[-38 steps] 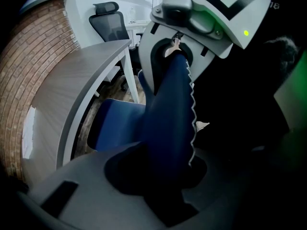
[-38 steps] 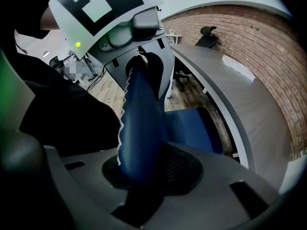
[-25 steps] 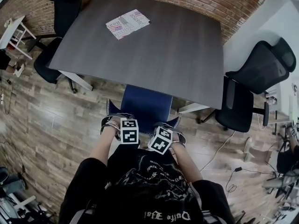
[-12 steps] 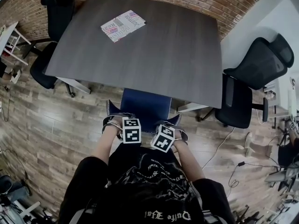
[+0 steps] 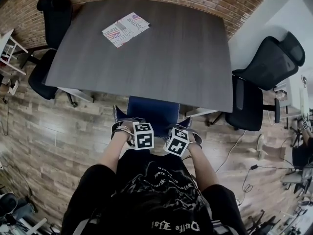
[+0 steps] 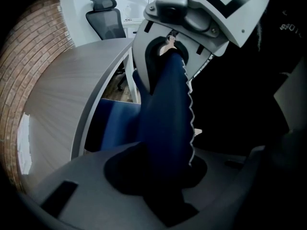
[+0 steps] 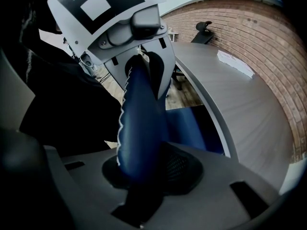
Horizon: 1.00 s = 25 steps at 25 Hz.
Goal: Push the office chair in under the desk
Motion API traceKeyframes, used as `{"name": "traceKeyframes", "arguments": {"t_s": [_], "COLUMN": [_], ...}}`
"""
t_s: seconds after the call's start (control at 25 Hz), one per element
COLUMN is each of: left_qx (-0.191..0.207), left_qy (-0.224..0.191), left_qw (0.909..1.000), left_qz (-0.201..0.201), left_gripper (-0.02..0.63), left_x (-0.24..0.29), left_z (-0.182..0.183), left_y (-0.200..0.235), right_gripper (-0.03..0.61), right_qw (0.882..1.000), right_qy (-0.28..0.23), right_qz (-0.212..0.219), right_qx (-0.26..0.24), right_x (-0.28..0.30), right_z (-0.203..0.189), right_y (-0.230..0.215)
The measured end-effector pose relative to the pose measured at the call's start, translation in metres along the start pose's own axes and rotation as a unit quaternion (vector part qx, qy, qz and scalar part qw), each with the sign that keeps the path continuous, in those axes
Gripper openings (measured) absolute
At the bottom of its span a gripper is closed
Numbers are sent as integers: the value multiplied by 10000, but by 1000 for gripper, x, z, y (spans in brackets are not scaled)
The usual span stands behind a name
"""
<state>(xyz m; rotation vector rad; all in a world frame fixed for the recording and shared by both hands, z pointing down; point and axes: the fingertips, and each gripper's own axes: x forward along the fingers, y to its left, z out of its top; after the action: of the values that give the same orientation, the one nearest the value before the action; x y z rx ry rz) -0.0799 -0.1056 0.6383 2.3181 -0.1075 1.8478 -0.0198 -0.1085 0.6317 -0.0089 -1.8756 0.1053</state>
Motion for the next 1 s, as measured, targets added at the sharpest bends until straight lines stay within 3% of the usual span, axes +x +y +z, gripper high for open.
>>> {"name": "traceKeyframes", "arguments": {"t_s": [1.0], "left_qx": [23], "left_qy": [33], "left_qw": [10000], "left_qz": [-8], "left_gripper": [121], "left_x": [7], "left_z": [9], "left_y": [23], "right_gripper": [98], "right_qw": [9999], "right_qy": [69], "right_qz": [106], "right_qx": [0], "right_x": [3], "right_z": [-7], "right_y": [-24]}}
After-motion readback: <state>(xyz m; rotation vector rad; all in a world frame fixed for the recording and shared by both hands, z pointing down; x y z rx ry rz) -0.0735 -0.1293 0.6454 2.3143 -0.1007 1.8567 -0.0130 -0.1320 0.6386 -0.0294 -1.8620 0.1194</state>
